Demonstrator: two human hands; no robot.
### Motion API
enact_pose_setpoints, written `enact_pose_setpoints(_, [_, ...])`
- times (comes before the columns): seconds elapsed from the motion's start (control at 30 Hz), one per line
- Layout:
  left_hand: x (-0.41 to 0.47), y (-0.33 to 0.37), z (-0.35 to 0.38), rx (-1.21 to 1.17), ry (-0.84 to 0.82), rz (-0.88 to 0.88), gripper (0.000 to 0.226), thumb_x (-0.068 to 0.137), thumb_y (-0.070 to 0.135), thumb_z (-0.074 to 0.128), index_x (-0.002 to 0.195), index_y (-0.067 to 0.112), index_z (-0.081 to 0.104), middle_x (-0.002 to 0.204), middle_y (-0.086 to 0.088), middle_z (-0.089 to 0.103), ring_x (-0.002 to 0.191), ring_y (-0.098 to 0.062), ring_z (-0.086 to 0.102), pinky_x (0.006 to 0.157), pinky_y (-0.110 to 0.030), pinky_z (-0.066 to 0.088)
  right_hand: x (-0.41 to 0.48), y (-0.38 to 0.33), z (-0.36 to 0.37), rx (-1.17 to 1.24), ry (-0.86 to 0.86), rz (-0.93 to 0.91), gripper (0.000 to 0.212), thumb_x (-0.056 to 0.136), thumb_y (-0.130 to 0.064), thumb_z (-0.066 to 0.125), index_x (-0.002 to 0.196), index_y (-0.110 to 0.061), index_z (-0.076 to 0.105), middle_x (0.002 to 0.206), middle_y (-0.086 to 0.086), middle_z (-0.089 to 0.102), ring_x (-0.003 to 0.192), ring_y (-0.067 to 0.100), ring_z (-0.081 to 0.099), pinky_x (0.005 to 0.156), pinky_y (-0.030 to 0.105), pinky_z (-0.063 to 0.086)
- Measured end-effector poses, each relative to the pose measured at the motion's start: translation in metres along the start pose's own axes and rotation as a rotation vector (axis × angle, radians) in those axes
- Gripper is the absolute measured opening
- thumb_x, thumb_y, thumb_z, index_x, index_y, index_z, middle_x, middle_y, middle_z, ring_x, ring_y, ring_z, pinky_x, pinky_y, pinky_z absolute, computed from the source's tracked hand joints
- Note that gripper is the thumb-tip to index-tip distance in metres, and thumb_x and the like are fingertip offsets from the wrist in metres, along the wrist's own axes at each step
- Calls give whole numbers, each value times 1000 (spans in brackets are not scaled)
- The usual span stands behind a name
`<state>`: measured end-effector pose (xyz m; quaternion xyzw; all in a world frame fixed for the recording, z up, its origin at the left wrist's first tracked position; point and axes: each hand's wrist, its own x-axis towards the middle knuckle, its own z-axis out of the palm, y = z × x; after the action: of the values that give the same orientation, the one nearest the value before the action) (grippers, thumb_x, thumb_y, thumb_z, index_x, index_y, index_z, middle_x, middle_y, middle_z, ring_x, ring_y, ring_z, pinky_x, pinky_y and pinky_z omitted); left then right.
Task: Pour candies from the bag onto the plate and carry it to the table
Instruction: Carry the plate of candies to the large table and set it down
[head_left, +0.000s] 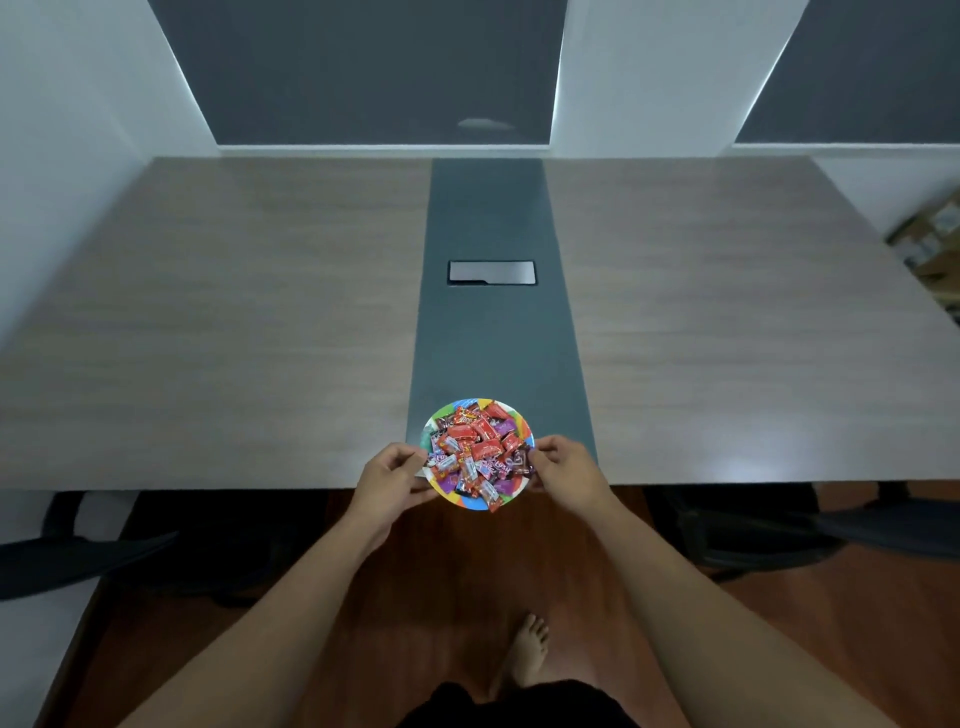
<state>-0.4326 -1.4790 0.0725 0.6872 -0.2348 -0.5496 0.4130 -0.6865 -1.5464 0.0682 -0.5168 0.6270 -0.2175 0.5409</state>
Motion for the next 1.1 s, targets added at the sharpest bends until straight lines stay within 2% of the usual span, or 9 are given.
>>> enact_pose_setpoints(0.13, [32,26,26,0,17,25,19,107,24,62,107,5,66,112,-17,78,85,-22,79,85,-44,68,45,-18,-27,-46,-3,-5,10,105,-14,59,105,-8,67,81,3,77,59,11,70,75,38,66])
enact_pose_setpoints(0.2, [46,38,36,-13,17,22,20,107,22,62,109,3,66,112,-17,77,82,-21,77,82,-42,68,65,-23,-35,-30,4,-2,11,105,-11,60,108,-4,67,80,5,76,59,13,69,71,36,64])
enact_pose_setpoints(0.33, [78,65,54,-29,10,31,15,107,18,62,104,4,64,106,-18,75,75,-21,75,71,-34,68,102,-34,-51,-18,-2,1,11,104,-12,60,108,-5,68,85,12,78,66,19,71,80,44,66])
enact_pose_setpoints(0.43, [109,83,60,-17,-4,34,15,107,20,62,102,6,65,107,-18,77,76,-21,75,69,-33,67,136,-44,-57,-42,2,3,15,105,-14,60,111,-3,69,93,20,80,72,21,73,83,45,67])
enact_pose_setpoints(0.5, [133,95,63,7,-15,39,18,108,22,61,104,5,65,108,-19,78,78,-21,76,69,-32,66,160,-51,-60,-35,8,8,17,105,-14,60,113,-2,68,97,23,80,73,23,73,85,48,67])
enact_pose_setpoints(0.67, [200,127,69,15,-48,45,15,107,19,63,98,7,66,111,-25,77,76,-23,75,79,-42,67,222,-75,-65,-27,26,24,17,104,-16,60,114,-4,67,99,19,80,74,23,73,83,46,68])
enact_pose_setpoints(0.9, [284,174,77,51,-80,11,18,108,21,61,97,8,67,101,-11,79,81,-23,76,86,-47,68,299,-105,-63,2,58,60,10,105,-18,61,107,-10,67,96,16,78,72,22,72,80,47,66])
enact_pose_setpoints(1.03, [329,198,78,83,-94,-6,17,108,20,60,98,9,67,96,-9,79,83,-23,74,85,-46,68,342,-119,-63,26,55,79,18,106,-17,61,116,-3,66,103,21,77,75,24,73,71,35,65])
enact_pose_setpoints(1.1, [349,206,80,104,-97,-13,17,109,21,59,99,9,66,97,-8,79,82,-21,75,79,-41,68,362,-124,-65,26,46,82,17,106,-17,62,116,-3,66,104,21,77,73,24,72,68,31,65])
